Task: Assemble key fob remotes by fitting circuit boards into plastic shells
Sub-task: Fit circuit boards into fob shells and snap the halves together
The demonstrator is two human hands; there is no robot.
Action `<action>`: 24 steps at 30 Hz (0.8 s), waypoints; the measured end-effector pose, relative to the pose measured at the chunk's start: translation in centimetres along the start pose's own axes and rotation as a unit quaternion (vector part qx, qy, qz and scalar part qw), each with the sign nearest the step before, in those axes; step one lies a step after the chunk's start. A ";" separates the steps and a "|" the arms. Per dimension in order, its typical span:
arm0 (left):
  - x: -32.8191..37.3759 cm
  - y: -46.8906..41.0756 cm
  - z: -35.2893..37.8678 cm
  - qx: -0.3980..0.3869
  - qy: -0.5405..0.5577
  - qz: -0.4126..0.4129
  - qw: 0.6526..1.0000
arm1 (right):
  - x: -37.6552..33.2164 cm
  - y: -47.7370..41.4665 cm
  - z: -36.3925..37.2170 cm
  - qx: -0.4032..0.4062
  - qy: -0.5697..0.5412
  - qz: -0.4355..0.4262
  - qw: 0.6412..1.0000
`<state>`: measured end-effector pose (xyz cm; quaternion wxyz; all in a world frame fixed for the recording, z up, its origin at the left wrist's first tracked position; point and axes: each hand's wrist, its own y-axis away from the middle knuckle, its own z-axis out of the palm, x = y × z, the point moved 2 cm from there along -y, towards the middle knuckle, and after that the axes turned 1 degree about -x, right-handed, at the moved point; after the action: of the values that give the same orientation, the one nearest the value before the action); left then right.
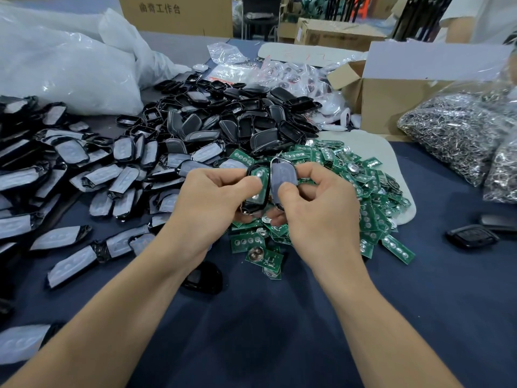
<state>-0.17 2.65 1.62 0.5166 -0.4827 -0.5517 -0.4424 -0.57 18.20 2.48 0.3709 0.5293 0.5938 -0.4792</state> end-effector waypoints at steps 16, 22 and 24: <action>-0.7 0.0 0.6 0.067 -0.037 0.007 0.997 | 0.5 -0.1 0.4 0.039 0.062 -0.012 0.997; -0.1 0.2 0.3 0.211 -0.072 0.091 0.970 | 1.1 0.2 1.3 -0.020 0.016 0.044 0.999; -0.1 0.3 0.5 0.217 -0.045 0.103 0.970 | 1.2 0.4 1.8 -0.033 0.002 0.054 0.998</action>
<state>0.04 3.23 1.49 0.6265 -0.4328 -0.6043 -0.2344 -0.52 16.82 0.81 0.4123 0.5490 0.5807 -0.4374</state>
